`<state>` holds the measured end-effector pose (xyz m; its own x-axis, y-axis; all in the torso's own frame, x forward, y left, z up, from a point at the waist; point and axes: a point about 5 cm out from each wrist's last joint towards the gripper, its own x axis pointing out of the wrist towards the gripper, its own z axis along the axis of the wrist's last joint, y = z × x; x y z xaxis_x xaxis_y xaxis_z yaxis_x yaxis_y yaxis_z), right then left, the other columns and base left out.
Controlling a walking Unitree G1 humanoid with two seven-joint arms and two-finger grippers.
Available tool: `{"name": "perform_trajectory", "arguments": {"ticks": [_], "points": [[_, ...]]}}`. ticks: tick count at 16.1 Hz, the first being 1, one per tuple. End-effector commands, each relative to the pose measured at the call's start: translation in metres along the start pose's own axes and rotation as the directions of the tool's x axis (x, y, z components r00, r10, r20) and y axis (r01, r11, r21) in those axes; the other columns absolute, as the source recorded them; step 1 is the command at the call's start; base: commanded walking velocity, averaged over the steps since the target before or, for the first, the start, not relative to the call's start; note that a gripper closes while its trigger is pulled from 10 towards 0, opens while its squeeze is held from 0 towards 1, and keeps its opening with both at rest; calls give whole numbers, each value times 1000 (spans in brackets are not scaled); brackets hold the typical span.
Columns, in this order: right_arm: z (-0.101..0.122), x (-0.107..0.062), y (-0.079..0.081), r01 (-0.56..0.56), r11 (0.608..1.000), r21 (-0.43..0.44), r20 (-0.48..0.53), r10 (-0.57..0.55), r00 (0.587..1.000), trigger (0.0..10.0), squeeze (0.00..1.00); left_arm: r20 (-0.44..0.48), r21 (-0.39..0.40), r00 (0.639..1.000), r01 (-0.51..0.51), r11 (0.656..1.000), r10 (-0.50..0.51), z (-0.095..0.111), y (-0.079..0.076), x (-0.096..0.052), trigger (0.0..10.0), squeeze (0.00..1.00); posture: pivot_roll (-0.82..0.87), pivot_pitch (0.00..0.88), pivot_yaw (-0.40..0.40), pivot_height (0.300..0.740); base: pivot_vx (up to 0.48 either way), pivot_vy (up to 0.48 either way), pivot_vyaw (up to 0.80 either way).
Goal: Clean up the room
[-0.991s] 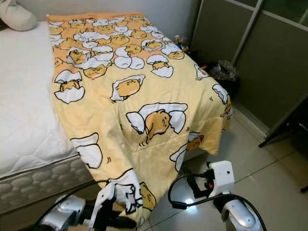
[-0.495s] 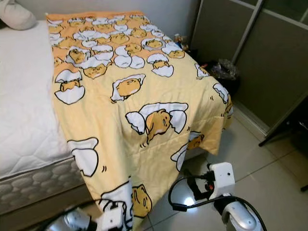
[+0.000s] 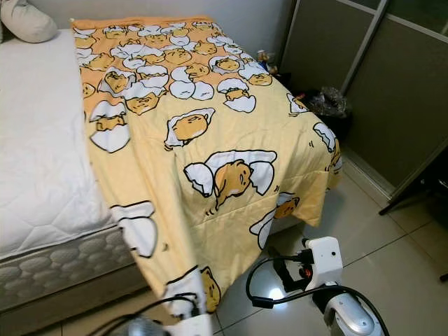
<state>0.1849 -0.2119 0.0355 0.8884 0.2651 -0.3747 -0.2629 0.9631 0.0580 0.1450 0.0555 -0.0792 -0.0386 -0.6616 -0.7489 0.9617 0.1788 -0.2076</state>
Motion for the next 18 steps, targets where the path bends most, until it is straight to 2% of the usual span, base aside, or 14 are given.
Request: {"name": "perform_trajectory", "arguments": {"ticks": [1,2,3,6,8,9,11,12,13,14,15,16,17,18], "points": [[1,0,-4,7,1000,-19,-2,-7,1000,10000,0,-26,21,999,26,999,-26,2,-11,9,0,0,-215,0,-48,740,0,0,0],[0,0,-5,7,1000,-20,-3,-7,1000,10000,0,-26,28,1000,-12,1000,13,7,-12,13,0,0,-215,0,-49,740,0,0,0],[0,0,-5,7,1000,-21,-5,-7,1000,10000,0,-32,32,999,-42,999,43,11,-11,16,0,1000,-215,0,-50,740,0,0,0],[-2,0,-7,7,1000,-22,-9,-8,1000,10000,0,-76,97,992,-91,991,98,18,-9,20,0,1000,-211,0,-51,740,0,0,0],[-3,1,-7,5,1000,-21,-10,-5,1000,10000,0,-148,205,979,-106,973,138,22,-9,24,0,1000,-208,0,-49,740,0,0,0],[-2,2,-7,5,1000,-20,-9,-5,1000,10000,0,-185,268,971,-101,958,154,25,-11,28,4039,1000,-207,0,-45,740,0,0,0],[-1,4,-6,8,1000,-20,-1,-8,1000,10000,0,-239,365,951,-99,926,196,25,-7,27,2510,1000,-203,0,-41,740,0,0,0],[0,5,-6,11,1000,-20,6,-11,1000,10000,0,-260,419,938,-105,902,230,25,-4,26,4784,1000,-200,0,-38,740,0,0,0],[1,6,-6,12,1000,-20,8,-12,1000,10000,0,-265,437,933,-108,893,242,26,-3,26,4784,1000,-200,0,-37,740,0,0,0],[4,8,-8,38,999,-22,30,-38,999,10000,0,-219,440,926,-186,879,306,28,1,25,10000,1000,-193,0,-31,740,0,0,0],[5,9,-9,56,998,-25,40,-55,998,10000,0,-206,403,916,-241,883,344,3,50,-22,10000,1000,-192,0,-30,740,0,0,0],[8,11,-12,82,996,-28,56,-81,995,10000,0,-149,360,895,-348,866,421,-7,103,-89,10000,1000,-185,0,-27,740,0,0,0],[13,14,-16,121,992,-32,82,-118,990,10000,0,-29,312,834,-517,797,552,8,144,-153,10000,1000,-177,0,-19,740,0,0,0],[19,18,-20,153,988,-32,112,-149,983,10000,0,95,242,749,-657,714,656,29,169,-200,10000,1000,-174,0,-14,740,0,0,0]]}}
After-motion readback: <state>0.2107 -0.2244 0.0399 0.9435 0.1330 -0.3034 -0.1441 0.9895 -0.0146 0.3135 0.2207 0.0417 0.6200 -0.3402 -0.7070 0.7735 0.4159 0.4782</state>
